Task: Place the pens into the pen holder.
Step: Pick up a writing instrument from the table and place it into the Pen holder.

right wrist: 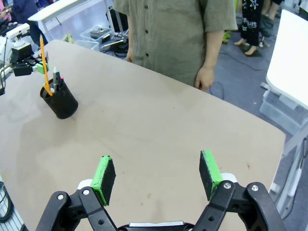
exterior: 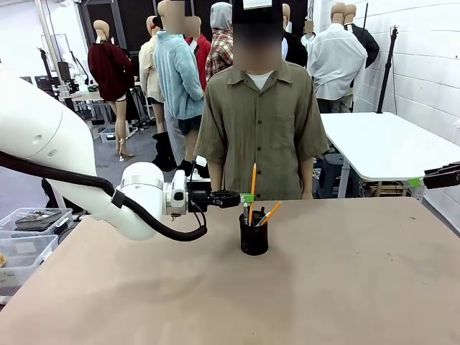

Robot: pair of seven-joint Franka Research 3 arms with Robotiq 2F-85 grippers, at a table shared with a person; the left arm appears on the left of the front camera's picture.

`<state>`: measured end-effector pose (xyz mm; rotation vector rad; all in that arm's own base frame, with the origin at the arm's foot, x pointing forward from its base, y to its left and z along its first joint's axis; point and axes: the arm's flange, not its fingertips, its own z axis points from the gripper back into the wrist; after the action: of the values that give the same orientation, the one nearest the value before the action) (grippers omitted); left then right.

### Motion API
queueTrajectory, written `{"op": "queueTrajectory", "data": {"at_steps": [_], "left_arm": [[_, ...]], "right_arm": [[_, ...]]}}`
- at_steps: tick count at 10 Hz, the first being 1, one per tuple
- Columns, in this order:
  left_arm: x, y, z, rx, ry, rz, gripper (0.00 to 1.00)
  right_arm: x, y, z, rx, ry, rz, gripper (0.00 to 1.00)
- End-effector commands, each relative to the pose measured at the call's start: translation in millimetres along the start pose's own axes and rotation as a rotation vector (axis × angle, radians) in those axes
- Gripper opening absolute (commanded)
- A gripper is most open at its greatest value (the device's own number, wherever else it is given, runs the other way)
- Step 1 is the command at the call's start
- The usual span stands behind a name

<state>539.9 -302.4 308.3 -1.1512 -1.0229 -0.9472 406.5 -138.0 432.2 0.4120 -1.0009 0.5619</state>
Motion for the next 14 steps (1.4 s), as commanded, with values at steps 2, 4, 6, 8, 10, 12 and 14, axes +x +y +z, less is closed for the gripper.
{"op": "queueTrajectory", "data": {"at_steps": [2, 4, 6, 8, 10, 12, 14], "left_arm": [[2, 0, -3, -0.002, 0.02, -0.045, 0.24], [13, -8, 6, -0.003, 0.002, -0.045, 0.62], [37, -23, 32, 0.04, -0.01, -0.075, 0.84], [69, -29, 78, 0.067, 0.142, 0.005, 0.84], [93, -36, 134, 0.12, 0.347, 0.067, 0.84], [100, -41, 184, 0.201, 0.471, 0.095, 0.84], [98, -54, 231, 0.323, 0.54, 0.165, 0.84]], "right_arm": [[-1, 0, -2, 0.003, 0.005, 0.007, 0.88], [-1, 0, -2, 0.003, 0.005, 0.007, 0.88], [-1, 0, -2, 0.003, 0.005, 0.007, 0.88], [-1, 0, -2, 0.003, 0.005, 0.007, 0.88], [-1, 0, -2, 0.003, 0.005, 0.007, 0.88], [-1, 0, -2, 0.003, 0.005, 0.007, 0.88], [-1, 0, -2, 0.003, 0.005, 0.007, 0.88]]}}
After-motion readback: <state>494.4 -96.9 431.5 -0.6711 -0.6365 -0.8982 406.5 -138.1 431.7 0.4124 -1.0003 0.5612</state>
